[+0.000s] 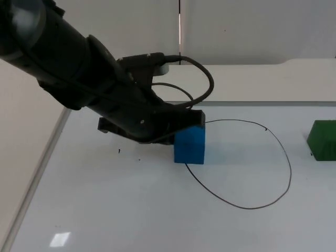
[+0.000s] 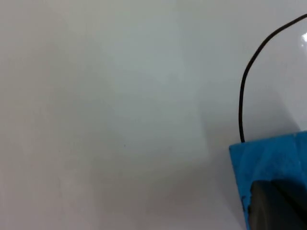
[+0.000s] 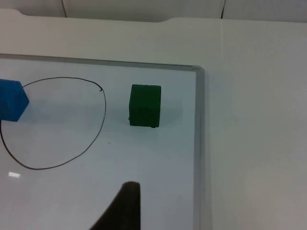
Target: Push the two cubes into the marked area.
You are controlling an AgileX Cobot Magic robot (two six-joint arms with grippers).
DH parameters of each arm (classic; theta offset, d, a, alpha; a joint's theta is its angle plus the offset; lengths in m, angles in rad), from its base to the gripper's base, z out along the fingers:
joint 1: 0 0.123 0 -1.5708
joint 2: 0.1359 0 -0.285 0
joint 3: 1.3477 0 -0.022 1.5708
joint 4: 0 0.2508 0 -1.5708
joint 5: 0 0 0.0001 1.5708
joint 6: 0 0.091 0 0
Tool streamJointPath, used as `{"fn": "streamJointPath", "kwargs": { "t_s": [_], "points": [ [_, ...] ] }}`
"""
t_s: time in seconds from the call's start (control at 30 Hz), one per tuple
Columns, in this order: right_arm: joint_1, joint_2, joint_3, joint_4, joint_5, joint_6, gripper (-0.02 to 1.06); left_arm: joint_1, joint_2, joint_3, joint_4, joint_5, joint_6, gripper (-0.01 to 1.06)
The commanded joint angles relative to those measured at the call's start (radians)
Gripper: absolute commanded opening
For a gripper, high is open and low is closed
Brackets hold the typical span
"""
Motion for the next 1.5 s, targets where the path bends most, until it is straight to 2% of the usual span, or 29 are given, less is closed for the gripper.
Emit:
{"fn": "streamJointPath", "kwargs": {
  "t_s": [0.0,0.1,0.2,0.47,0.57,1.2,1.47],
  "points": [
    [-0.006,-0.002,0.007,0.003,-0.008,-0.01,1.05,-0.017,-0.002,-0.006,-0.008,0.009,0.007,0.0],
    [-0.006,-0.002,0.007,0.003,-0.008,-0.01,1.05,-0.036,-0.002,-0.006,-0.008,0.001,0.007,0.0],
    [-0.006,-0.002,0.007,0.003,-0.008,-0.01,1.05,-0.06,-0.002,-0.006,-0.006,-0.047,0.029,0.0],
    [-0.006,-0.002,0.007,0.003,-0.008,-0.01,1.05,-0.062,0.0,-0.015,-0.006,-0.07,0.029,0.0],
    [-0.006,-0.002,0.007,0.003,-0.008,-0.01,1.05,-0.062,0.002,-0.032,0.005,-0.016,0.029,0.0],
    [-0.006,-0.002,0.007,0.003,-0.008,-0.01,1.05,-0.065,0.002,-0.042,0.002,0.038,0.029,0.0],
    [-0.006,-0.002,0.007,0.003,-0.008,-0.01,1.05,-0.089,0.002,-0.042,0.008,0.002,0.029,0.0]
  ]
}}
